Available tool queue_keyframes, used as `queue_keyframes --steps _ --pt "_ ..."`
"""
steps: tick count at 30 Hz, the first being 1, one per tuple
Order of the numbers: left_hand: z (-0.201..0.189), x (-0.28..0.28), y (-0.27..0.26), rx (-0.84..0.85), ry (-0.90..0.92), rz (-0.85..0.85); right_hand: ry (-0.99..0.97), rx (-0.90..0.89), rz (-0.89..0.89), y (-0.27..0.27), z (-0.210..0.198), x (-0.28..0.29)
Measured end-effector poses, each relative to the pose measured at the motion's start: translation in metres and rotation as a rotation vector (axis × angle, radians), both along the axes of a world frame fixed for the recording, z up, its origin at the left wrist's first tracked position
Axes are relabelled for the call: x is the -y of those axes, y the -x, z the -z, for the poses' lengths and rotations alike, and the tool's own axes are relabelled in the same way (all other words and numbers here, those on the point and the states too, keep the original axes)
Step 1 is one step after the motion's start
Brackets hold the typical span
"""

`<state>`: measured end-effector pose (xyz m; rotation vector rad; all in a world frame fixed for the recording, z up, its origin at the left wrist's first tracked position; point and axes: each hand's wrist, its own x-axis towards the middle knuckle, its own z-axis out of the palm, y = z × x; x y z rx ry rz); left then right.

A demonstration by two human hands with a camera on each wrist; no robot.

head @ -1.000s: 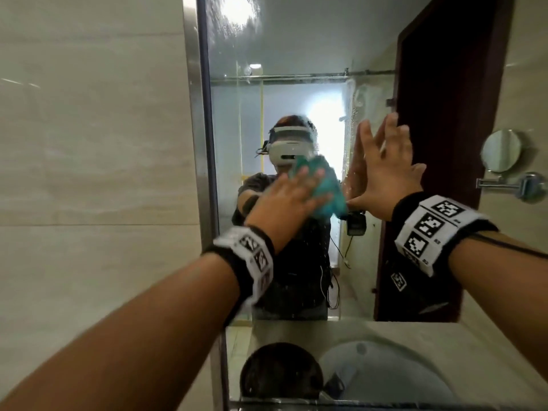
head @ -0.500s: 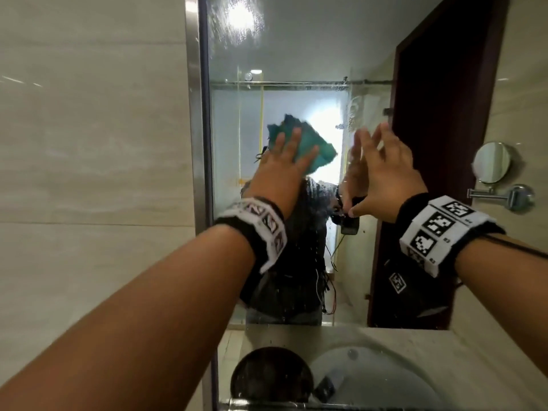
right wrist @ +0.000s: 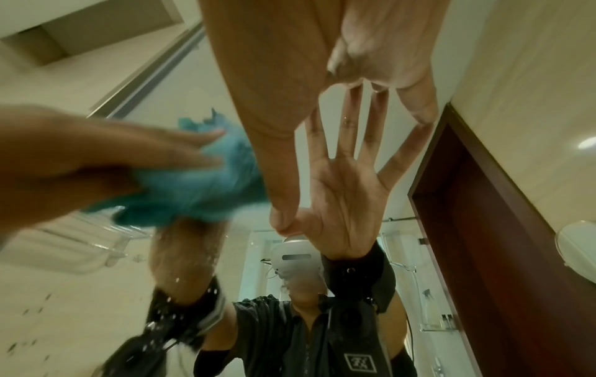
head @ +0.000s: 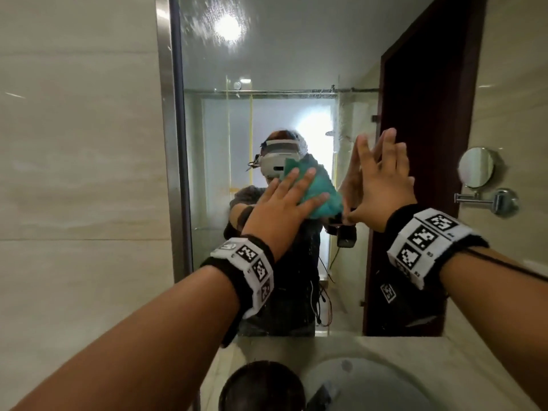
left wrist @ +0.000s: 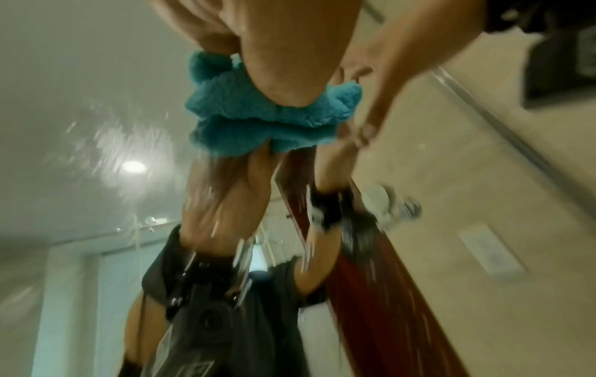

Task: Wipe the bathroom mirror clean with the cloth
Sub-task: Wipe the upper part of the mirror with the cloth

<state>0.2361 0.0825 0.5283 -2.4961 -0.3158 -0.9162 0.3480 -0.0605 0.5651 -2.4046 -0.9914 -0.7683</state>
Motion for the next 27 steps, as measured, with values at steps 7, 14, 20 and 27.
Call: queue_keyframes --steps 7,14,20,27 --pt "-0.009 0.029 -0.021 0.157 0.133 0.030 0.006 0.009 -0.020 0.000 0.000 0.004" --pt "-0.005 0.015 -0.009 0.040 0.032 0.029 0.019 0.006 -0.027 0.002 -0.001 0.003" --pt "-0.045 0.012 -0.018 0.283 0.161 0.037 0.010 0.011 -0.024 -0.001 0.002 0.003" --pt "0.053 0.007 0.012 -0.137 0.022 0.059 0.047 0.022 0.032 0.012 0.000 0.002"
